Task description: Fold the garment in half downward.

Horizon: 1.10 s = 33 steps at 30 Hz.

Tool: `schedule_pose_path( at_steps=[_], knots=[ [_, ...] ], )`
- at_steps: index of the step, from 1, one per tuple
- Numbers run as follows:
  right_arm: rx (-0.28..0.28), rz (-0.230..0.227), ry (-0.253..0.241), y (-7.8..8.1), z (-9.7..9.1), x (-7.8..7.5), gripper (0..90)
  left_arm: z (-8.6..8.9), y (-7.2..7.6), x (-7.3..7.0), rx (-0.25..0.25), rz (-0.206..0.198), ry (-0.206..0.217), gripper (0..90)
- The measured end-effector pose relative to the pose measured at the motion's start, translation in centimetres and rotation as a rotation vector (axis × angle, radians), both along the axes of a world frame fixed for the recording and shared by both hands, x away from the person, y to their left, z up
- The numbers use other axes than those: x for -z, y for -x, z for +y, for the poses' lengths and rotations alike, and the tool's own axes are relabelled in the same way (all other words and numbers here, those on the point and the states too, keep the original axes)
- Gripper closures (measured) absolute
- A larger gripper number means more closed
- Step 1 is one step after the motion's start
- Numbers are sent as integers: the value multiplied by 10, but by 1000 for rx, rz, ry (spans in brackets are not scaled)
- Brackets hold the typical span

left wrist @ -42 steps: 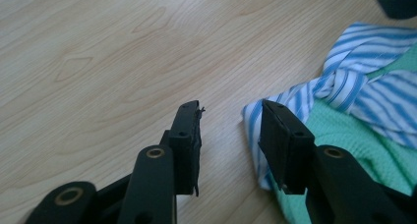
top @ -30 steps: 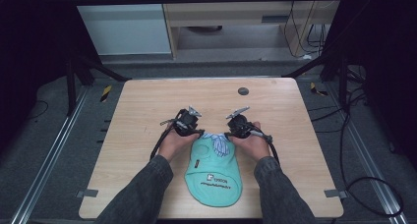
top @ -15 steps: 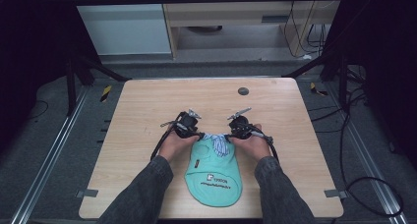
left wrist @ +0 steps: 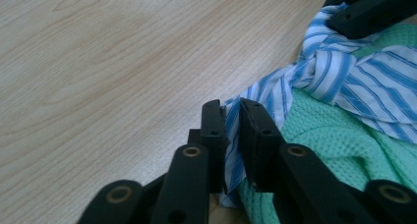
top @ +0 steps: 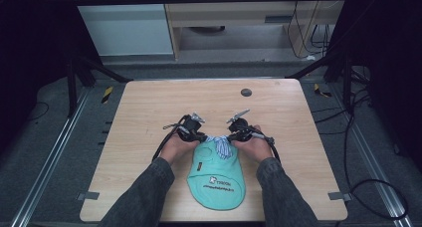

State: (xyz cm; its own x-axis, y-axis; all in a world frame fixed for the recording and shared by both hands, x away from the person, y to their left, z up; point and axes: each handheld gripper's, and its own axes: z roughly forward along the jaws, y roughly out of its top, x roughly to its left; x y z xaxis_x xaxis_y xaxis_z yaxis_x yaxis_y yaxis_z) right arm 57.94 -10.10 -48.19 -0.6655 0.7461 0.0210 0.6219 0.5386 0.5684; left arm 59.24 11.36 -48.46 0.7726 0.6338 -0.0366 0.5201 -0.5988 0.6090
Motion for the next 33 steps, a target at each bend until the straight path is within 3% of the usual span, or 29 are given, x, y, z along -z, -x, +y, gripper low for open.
schedule_pose_path(
  at_steps=[4,7,17,33],
  knots=[
    [-15,-12,19,1,1,-1,832,-3,2,-2,25,-23,-38,855],
    [-37,-47,32,5,2,-5,837,-2,4,-9,45,-37,-64,862],
    [-88,-119,15,17,-1,-31,839,5,11,-26,58,-76,-32,867],
    [-115,-170,25,25,1,-55,837,9,19,-48,59,-134,-23,868]
  ],
)
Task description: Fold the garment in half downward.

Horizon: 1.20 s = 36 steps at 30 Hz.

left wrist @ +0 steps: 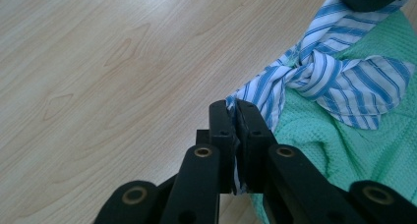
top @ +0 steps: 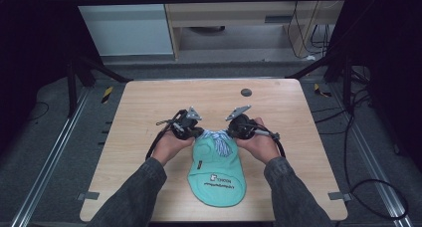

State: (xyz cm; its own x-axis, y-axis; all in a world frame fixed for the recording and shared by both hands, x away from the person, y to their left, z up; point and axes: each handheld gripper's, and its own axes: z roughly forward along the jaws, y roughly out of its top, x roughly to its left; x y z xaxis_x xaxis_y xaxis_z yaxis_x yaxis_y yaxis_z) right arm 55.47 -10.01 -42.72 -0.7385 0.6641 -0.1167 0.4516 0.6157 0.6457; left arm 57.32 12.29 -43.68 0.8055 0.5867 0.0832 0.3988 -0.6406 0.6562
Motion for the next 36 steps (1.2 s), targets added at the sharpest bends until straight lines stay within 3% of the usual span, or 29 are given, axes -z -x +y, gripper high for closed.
schedule_pose_path(
  at_steps=[15,36],
  knots=[
    [-2,-40,7,2,-4,-15,831,-4,5,-14,7,-41,1,868],
    [-5,-110,-5,1,1,-41,828,2,-2,-47,-3,-91,-9,866]
  ],
)
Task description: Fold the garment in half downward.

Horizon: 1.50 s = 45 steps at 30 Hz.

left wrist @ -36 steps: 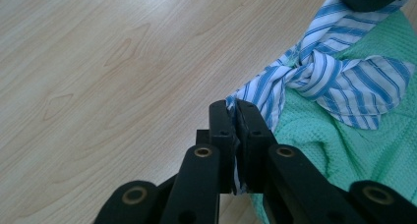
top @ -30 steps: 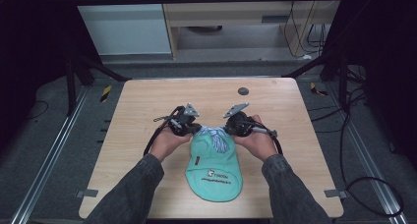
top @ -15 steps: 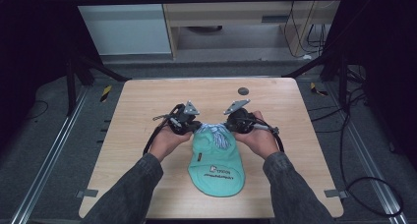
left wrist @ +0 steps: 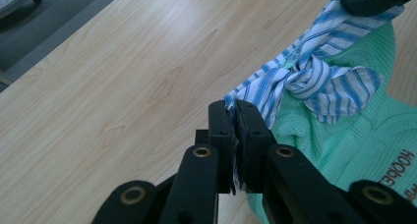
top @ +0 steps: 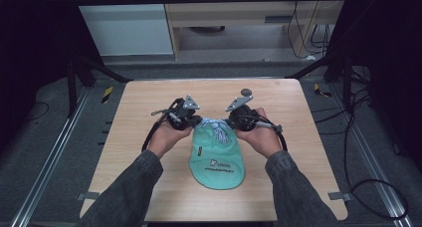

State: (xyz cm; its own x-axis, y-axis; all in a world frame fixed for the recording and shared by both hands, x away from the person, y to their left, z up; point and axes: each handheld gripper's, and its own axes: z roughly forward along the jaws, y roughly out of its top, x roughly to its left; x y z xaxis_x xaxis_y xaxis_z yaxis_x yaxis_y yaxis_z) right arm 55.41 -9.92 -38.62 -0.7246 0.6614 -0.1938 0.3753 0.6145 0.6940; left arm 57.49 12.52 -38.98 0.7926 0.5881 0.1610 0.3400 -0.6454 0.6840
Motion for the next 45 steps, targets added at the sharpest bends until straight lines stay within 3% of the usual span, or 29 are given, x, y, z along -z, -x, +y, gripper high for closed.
schedule_pose_path(
  at_steps=[10,45],
  knots=[
    [9,-23,4,-1,-5,-10,829,-5,-2,-12,9,-23,-5,866],
    [11,-60,33,-6,-5,-13,830,-10,-7,-23,9,-58,-24,867]
  ],
)
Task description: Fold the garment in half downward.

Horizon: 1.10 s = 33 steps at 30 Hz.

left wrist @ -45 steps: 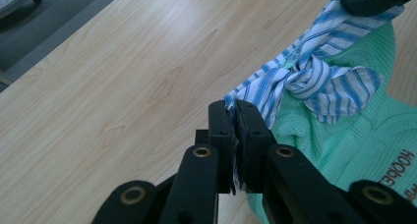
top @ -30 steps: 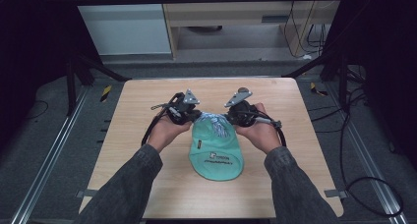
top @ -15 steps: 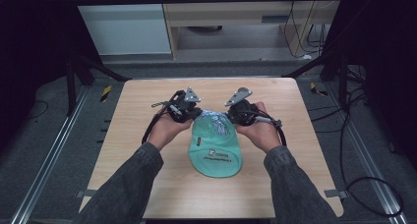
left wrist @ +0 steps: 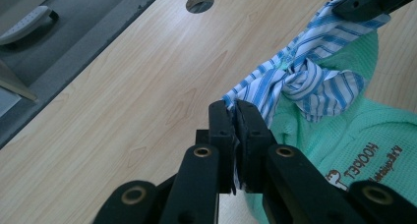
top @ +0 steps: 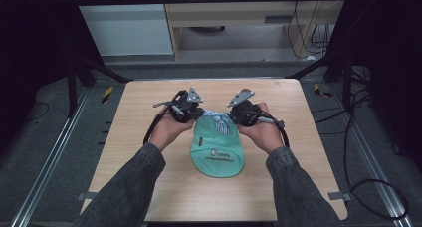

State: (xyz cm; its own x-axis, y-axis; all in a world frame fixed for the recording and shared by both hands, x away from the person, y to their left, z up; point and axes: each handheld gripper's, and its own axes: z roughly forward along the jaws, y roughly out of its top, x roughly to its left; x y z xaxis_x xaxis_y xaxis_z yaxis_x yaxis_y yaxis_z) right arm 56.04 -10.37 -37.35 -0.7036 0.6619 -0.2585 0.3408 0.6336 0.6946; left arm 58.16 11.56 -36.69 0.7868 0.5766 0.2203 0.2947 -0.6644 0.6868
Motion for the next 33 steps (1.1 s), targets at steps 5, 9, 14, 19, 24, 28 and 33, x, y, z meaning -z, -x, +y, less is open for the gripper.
schedule_pose_path(
  at_steps=[5,9,14,19,24,28,33],
  knots=[
    [7,-14,0,-3,2,-4,830,1,-3,-4,-11,-9,2,866],
    [10,-22,3,-6,5,-5,830,2,-6,-7,-14,-9,-3,866],
    [8,-20,7,-6,5,-4,830,2,-7,-6,-14,-11,-4,866],
    [14,-26,21,-9,5,-4,831,-2,-12,-8,-7,-15,-8,866],
    [6,-32,45,-8,4,-3,831,-3,-10,-6,6,-22,-14,866],
    [5,-36,46,-7,3,-3,831,-3,-7,-6,9,-28,-14,866],
    [-3,-47,47,-3,4,-3,830,0,0,-1,11,-44,-14,865]
  ],
)
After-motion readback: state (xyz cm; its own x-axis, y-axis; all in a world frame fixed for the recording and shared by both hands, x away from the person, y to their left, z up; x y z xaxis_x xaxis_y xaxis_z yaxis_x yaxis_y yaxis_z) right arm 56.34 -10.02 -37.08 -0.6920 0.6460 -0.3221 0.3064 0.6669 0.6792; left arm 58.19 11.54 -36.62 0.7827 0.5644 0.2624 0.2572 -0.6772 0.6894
